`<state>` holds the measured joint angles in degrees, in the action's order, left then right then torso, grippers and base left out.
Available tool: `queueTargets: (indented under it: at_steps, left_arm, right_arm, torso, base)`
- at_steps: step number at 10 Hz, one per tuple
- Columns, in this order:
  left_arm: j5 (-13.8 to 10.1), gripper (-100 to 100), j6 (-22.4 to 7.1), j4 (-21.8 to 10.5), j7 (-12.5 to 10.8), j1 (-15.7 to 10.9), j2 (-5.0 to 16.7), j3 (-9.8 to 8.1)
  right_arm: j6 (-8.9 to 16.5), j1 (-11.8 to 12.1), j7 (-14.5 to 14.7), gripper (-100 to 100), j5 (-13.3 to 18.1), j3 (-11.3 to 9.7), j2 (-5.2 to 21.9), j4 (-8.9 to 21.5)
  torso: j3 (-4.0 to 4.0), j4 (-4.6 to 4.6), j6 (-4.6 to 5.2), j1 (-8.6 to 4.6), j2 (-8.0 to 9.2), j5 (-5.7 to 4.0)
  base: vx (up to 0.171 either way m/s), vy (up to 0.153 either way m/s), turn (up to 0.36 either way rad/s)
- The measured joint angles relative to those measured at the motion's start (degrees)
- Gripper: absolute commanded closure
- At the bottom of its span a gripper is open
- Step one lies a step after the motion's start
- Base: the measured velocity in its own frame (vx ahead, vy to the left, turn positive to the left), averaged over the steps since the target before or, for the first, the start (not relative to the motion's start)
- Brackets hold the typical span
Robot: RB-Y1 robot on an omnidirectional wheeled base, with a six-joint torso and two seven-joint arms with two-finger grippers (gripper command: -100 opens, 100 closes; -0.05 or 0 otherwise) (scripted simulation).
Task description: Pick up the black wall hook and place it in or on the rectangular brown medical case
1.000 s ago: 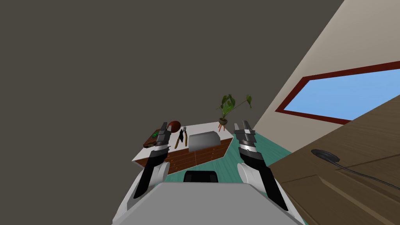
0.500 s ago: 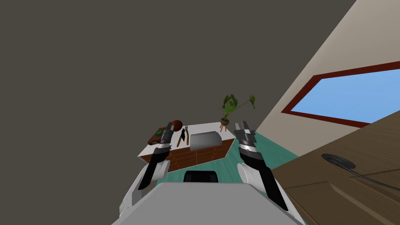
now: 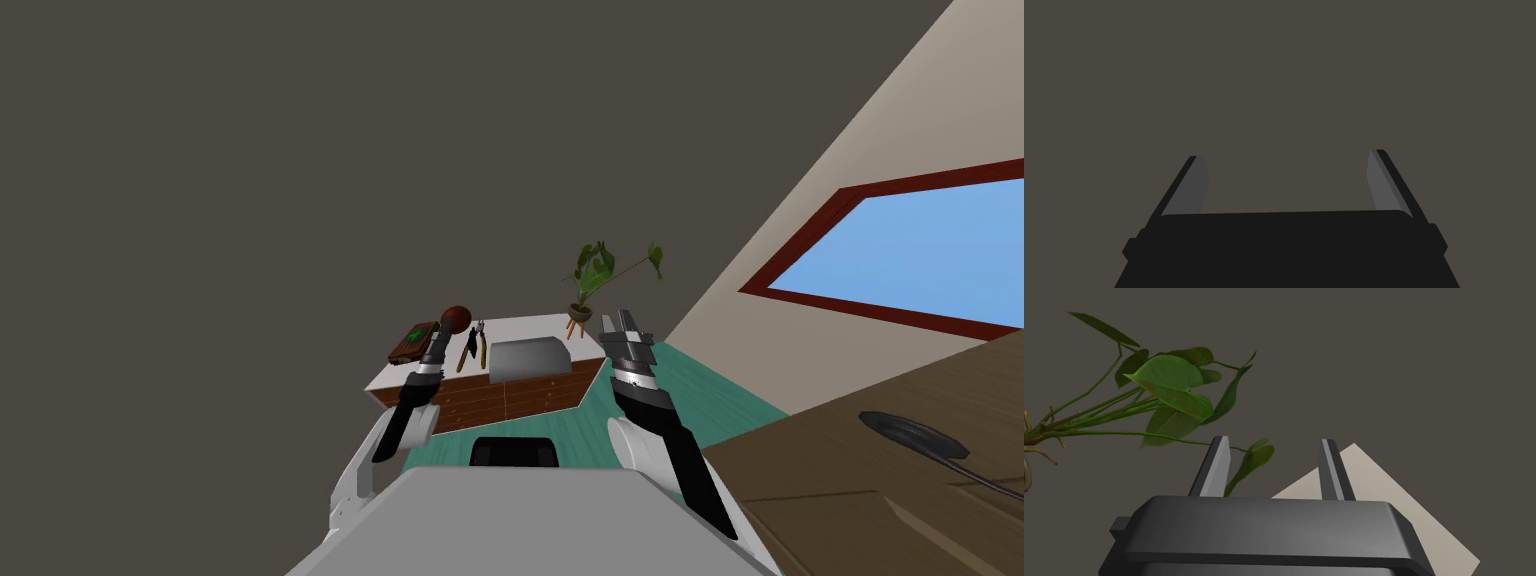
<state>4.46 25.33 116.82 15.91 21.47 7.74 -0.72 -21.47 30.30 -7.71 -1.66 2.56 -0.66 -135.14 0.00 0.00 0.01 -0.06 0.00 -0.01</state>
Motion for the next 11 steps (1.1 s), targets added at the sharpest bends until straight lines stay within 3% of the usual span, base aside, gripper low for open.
queueTargets:
  at_steps: [11]
  left_arm:
    - [1.83,-100,1.88,-16.82,14.02,-7.52,3.11,0.52]
  right_arm:
    - [0.00,0.00,0.00,0,0.00,0.00,0.00,0.00]
  torso:
    - [-0.04,-0.01,0.00,-0.04,-0.07,-0.01]
  base:
    - [0.004,-0.023,0.049]
